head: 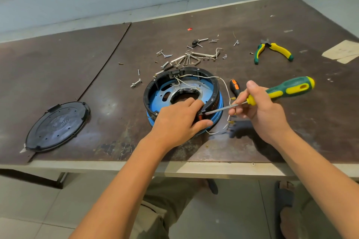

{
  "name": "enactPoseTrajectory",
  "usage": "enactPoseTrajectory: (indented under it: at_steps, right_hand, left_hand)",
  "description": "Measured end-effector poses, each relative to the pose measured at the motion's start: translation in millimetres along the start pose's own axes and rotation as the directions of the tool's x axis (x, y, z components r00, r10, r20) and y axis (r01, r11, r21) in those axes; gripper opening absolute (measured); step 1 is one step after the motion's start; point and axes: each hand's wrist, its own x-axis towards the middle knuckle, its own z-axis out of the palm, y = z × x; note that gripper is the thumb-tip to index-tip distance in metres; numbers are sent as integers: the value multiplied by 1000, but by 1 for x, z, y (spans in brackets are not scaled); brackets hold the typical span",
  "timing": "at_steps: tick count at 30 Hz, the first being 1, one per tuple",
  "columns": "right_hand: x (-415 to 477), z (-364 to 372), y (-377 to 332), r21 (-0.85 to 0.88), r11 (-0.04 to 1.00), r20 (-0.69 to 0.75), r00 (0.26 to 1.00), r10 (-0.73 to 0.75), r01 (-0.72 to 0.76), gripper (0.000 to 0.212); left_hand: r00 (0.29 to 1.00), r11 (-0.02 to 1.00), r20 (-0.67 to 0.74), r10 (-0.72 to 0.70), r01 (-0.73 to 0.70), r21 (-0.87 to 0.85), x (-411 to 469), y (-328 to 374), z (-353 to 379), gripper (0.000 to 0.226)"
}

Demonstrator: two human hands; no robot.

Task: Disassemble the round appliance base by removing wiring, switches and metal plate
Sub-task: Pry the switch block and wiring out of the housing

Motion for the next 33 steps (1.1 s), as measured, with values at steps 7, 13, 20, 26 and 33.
enactPoseTrajectory:
  at_steps: [7, 13, 20, 26, 33]
  right_hand:
    - [20, 4, -4, 95, 968, -9, 972, 236, -234, 49]
    - [17, 1, 3, 109, 993, 93, 995, 35, -45, 48]
    - [1, 5, -1, -54, 976, 167, 966, -199, 210, 44]
    - [21, 3, 3, 83, 979, 7, 983, 186, -186, 49]
    - [10, -5, 7, 29, 997, 94, 994, 62, -65, 45]
  left_hand:
    - [1000, 1000, -13, 16, -16, 21, 1, -1, 2, 55]
    - [999, 999, -37, -5, 4, -52, -2, -1, 3, 58]
    - [999, 1000, -40, -8, 8, 12, 0, 2, 2, 54]
    - [1000, 1000, -12, -8, 8, 9, 1, 1, 3, 60]
    - [1000, 1000, -8, -26, 26, 13, -1, 3, 1, 56]
